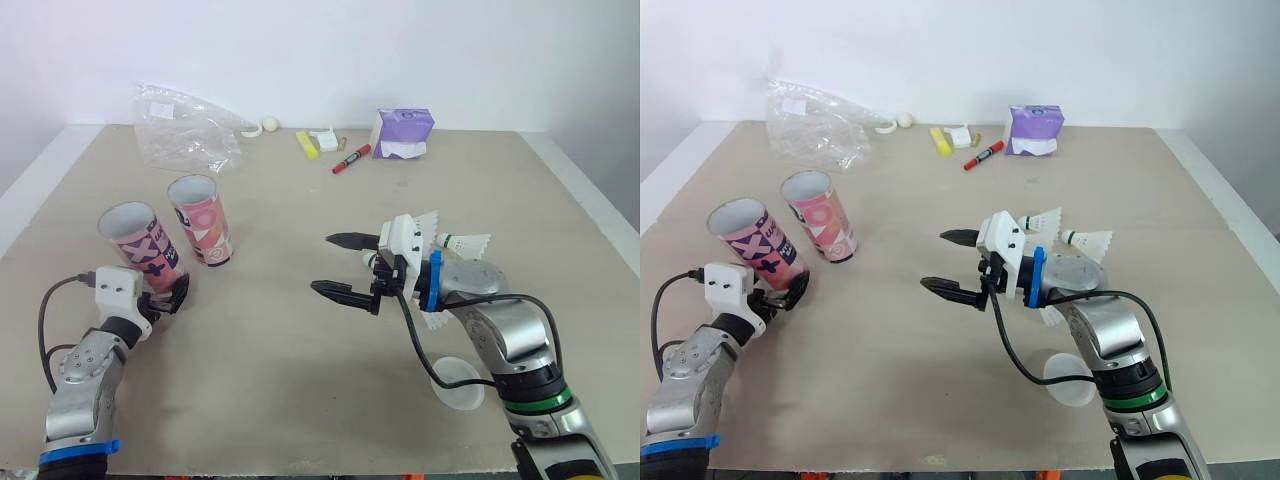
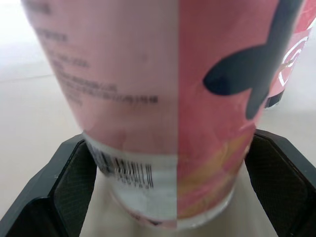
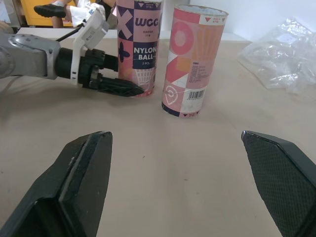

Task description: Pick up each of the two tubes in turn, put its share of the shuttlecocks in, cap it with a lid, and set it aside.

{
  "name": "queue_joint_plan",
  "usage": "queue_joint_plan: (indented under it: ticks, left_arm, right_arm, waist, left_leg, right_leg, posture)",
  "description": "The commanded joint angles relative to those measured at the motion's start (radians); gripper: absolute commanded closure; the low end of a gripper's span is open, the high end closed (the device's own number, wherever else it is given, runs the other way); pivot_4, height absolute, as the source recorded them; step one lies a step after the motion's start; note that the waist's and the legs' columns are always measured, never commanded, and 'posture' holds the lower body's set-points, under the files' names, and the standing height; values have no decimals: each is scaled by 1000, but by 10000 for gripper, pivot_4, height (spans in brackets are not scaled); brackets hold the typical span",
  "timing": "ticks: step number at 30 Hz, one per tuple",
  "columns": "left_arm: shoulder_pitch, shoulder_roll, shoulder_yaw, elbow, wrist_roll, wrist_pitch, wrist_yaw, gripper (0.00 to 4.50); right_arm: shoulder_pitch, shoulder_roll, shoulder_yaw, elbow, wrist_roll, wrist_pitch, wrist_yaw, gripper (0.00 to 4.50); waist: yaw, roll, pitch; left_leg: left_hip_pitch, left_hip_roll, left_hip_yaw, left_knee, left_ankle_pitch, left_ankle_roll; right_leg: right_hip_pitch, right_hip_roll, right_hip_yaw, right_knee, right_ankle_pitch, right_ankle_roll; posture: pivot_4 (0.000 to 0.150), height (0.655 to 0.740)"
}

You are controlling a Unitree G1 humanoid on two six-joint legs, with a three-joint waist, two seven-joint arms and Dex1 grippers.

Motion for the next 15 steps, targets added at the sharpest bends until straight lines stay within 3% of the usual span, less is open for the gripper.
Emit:
queue_joint_plan:
  ticks: [1,14,15]
  left_arm:
    - [-32,14,1,27,9,-50,-10,486]
    - [-135,28,-6,158,-26,-111,-106,486]
    - [-136,27,-6,162,-27,-112,-108,5706]
  right_arm:
    - [-14,-11,-32,-46,12,1,-4,0]
    - [-12,-32,-36,-57,12,19,-2,0]
    - [-11,-34,-36,-58,12,20,-2,0]
  waist:
    - [0,0,0]
    - [0,0,0]
    - [0,0,0]
  left_leg:
    - [0,0,0,0,0,0]
    - [-1,0,0,0,0,0]
    - [-1,0,0,0,0,0]
  right_leg:
    - [0,0,0,0,0,0]
    - [-1,0,-1,0,0,0]
    - [-1,-1,-1,0,0,0]
  posture:
    - [1500,7400]
    - [1500,7400]
    - [1500,7400]
